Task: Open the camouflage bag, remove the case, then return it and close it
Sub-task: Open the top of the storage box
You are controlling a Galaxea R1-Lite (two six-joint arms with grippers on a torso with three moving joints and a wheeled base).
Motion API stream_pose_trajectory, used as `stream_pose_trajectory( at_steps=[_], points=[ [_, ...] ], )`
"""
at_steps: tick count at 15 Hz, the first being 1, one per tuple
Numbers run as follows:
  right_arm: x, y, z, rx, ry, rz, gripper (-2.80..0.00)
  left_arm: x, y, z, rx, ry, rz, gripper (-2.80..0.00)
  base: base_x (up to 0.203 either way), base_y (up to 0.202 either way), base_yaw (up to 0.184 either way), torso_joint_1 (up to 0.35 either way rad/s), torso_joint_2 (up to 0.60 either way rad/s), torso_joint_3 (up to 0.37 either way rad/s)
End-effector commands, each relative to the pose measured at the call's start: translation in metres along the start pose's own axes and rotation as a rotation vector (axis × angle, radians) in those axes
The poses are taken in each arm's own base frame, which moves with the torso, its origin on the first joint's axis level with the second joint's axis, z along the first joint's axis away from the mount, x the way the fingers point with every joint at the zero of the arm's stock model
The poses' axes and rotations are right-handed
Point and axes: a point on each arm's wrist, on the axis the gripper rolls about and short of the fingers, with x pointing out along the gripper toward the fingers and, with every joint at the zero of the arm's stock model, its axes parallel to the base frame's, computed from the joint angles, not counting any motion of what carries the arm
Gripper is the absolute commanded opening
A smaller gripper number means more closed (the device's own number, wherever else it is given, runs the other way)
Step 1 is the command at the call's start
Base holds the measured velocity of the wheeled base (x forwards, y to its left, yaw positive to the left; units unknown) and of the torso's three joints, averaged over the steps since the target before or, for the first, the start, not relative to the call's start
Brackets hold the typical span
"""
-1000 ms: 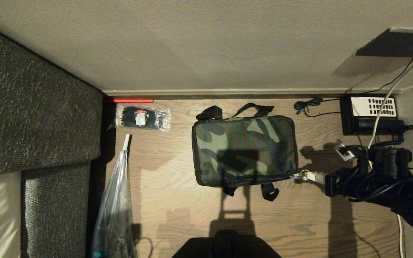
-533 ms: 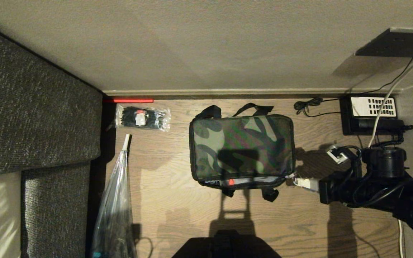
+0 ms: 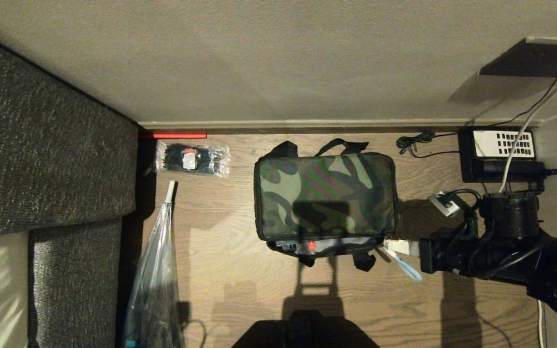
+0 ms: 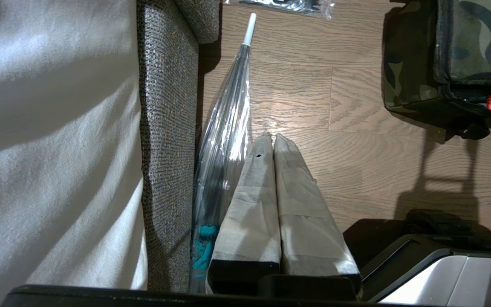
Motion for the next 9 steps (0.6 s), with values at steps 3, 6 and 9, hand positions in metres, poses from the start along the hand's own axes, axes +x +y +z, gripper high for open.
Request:
stream_pose_trajectory(
  at_steps=[3, 6, 9],
  points=[
    [0.013, -0.011, -0.007, -0.014, 0.001, -0.051, -2.8, 0.0, 0.0, 0.0, -0.001, 0.0, 0.001, -2.8, 0.0, 0.0, 0.0, 0.0, 0.0, 0.0],
    [0.012, -0.026, -0.009, -0.031, -0.021, -0.133, -2.8, 0.0, 0.0, -0.001, -0.001, 0.001, 0.0, -2.8, 0.0, 0.0, 0.0, 0.0, 0.0, 0.0],
    [0.001, -0.036, -0.005, -0.041, -0.044, -0.168, -2.8, 0.0, 0.0, 0.0, -0.001, 0.0, 0.001, -2.8, 0.0, 0.0, 0.0, 0.0, 0.0, 0.0]
  ],
)
